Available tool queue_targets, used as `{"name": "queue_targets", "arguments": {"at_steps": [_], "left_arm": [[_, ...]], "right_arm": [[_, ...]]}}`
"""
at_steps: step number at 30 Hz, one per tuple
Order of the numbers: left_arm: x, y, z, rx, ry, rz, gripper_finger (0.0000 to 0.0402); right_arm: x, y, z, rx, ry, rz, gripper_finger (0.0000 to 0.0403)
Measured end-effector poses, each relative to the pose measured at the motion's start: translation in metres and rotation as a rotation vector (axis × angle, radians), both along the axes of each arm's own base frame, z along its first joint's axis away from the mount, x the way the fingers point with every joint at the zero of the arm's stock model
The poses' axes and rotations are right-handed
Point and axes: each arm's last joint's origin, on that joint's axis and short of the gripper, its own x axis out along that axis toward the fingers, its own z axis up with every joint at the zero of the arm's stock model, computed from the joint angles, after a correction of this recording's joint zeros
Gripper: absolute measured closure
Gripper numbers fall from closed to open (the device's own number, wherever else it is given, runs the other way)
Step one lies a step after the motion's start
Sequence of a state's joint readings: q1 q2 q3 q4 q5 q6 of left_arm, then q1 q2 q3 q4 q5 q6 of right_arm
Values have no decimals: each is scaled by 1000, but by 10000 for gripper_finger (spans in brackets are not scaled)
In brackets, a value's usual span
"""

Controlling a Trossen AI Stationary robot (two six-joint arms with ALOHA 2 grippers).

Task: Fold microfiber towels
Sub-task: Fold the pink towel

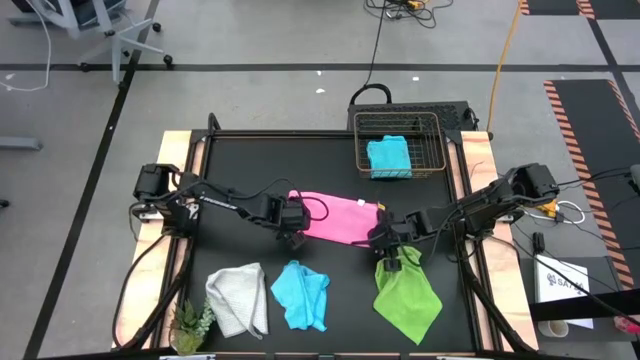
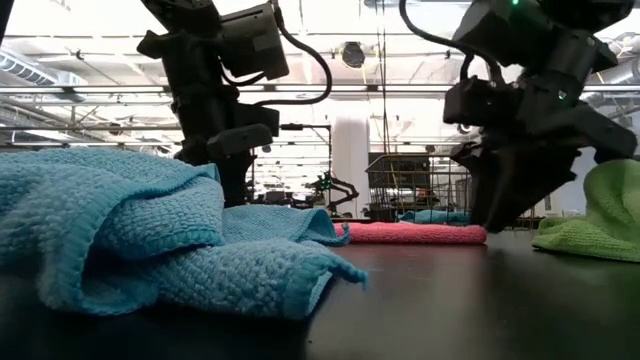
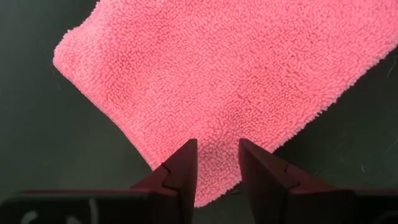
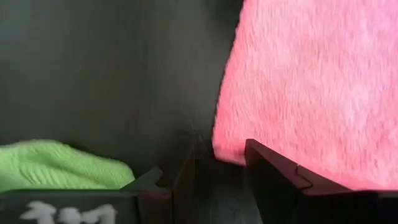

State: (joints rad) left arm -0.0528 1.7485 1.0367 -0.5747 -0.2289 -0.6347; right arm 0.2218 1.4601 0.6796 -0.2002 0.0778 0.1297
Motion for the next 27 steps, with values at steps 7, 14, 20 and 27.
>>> {"name": "queue_targets", "arguments": {"at_steps": [7,14,20,27], "left_arm": [[0,0,0,-6,-5,20,282],[0,0,0,-7,-6,27,282],[0,0,0,-6,-6,27,282],[0,0,0,-7,-7,27,282]], "right_arm": [[9,2,11,-18,-54,47,268],[8,2,9,-26,-44,61,268],[-1,-1,-3,-24,-25,48,268],[-9,-4,-16,-3,-68,-2,268]]}}
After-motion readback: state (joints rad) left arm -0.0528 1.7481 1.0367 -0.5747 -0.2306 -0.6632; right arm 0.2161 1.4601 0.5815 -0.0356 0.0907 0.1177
